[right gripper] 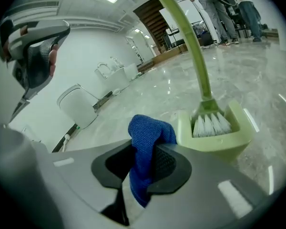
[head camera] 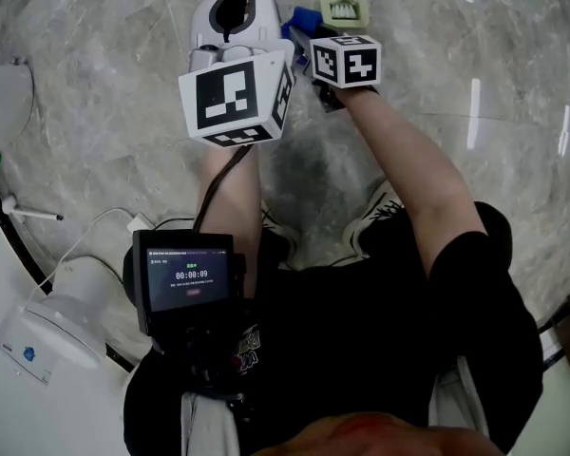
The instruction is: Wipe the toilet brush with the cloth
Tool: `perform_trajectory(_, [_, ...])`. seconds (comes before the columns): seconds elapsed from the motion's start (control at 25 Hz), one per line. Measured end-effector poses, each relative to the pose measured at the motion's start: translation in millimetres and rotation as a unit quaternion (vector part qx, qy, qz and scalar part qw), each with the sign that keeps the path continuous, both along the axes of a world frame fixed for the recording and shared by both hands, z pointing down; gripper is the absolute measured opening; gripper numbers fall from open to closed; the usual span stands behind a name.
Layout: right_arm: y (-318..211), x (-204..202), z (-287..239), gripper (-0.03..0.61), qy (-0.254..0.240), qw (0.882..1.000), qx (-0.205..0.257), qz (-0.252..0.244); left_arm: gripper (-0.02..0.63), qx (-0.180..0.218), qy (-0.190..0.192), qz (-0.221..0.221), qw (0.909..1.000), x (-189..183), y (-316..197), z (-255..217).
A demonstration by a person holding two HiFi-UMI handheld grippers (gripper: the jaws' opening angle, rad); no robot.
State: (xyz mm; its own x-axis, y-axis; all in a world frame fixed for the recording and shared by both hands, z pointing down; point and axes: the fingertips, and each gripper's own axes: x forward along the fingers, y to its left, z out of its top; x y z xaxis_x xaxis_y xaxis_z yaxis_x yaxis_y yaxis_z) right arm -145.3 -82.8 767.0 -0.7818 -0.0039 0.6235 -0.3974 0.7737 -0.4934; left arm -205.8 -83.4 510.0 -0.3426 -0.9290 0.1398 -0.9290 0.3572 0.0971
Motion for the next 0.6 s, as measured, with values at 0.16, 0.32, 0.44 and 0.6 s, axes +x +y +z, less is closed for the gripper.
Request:
perform_trajectory(0.16, [11,20,15,0.087,0.025,0.999,-0.015,-0.017,0.014,0.002,0.004,0.001,1.0,2,-2,0])
perform_trajectory(0.32, [37,49,12,0.087,0.042,0.99,-0.006,-0.134,0.014,0.006,0.007,0.006,0.9999,5,-5,1])
perform_trajectory(0.44, [24,93,6,0.087,0.093,0.967,0.019,-0.237,0.014,0.02,0.024,-0.005,0.9995,0,-7,-3])
perform_trajectory(0.6, [-47,130,-40,0.087,0.088,0.975,0.014,-0.205,0.014,0.033,0.039,-0.008,0.9987,-1,-9,-11])
